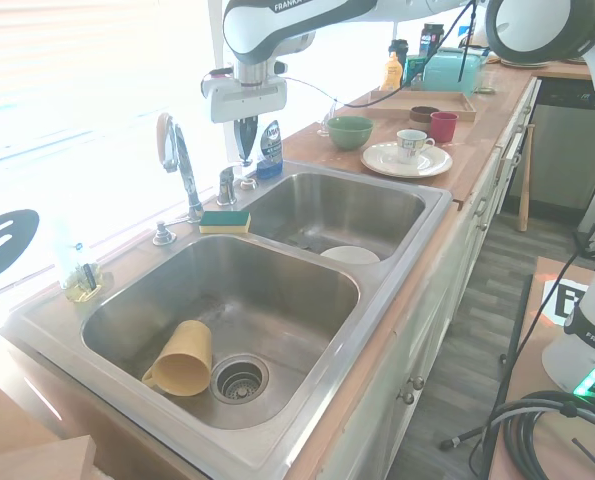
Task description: Turn off the faucet
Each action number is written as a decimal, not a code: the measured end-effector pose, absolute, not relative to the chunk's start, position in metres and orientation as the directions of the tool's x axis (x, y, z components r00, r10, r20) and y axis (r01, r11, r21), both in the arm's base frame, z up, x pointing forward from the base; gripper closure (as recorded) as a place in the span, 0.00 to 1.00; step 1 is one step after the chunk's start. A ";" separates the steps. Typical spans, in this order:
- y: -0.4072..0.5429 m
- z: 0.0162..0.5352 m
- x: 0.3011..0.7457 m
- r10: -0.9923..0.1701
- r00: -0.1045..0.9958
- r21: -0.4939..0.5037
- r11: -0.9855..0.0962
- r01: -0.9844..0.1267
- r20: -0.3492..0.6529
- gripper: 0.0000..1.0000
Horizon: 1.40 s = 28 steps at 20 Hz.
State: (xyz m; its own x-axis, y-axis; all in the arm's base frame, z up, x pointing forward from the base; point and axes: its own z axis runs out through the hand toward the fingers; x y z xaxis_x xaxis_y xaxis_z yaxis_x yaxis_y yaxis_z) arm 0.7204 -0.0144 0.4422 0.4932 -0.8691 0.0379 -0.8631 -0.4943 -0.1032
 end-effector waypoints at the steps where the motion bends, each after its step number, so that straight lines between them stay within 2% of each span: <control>1: -0.014 0.442 0.720 -0.869 0.494 -0.099 -0.495 -0.863 0.035 1.00; 11: -0.011 0.442 0.716 -0.865 0.501 -0.081 -0.501 -0.862 0.020 1.00; 16: -0.009 0.440 0.700 -0.864 0.503 -0.060 -0.502 -0.863 0.001 1.00; 21: -0.011 0.432 0.666 -0.865 0.502 -0.025 -0.501 -0.865 -0.026 1.00; 28: -0.017 0.426 0.585 -0.851 0.521 0.033 -0.524 -0.851 -0.071 1.00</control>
